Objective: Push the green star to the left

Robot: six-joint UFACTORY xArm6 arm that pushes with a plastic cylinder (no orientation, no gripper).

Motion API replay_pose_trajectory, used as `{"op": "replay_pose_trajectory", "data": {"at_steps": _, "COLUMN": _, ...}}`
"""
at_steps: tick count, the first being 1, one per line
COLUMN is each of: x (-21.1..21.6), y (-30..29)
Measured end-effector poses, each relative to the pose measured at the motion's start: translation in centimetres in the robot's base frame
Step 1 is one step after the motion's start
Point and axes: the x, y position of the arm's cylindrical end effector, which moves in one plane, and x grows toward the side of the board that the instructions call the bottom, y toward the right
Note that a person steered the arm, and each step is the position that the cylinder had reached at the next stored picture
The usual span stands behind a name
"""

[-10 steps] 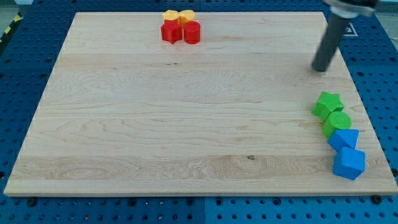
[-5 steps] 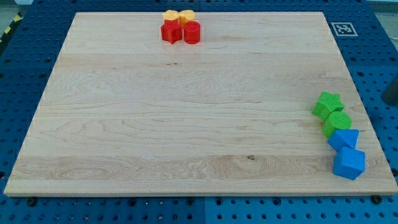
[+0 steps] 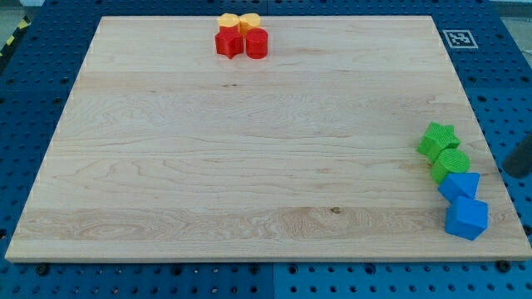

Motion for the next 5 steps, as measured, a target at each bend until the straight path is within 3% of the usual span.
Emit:
{"op": "replay_pose_trajectory", "data": {"at_steps": 1, "x": -1.8, "y": -0.9}}
{"op": "replay_pose_trajectory", "data": {"at_steps": 4, "x": -2.4, "y": -13.3}}
{"op": "replay_pose_trajectory", "data": {"at_steps": 5, "x": -2.5, "y": -7.9}}
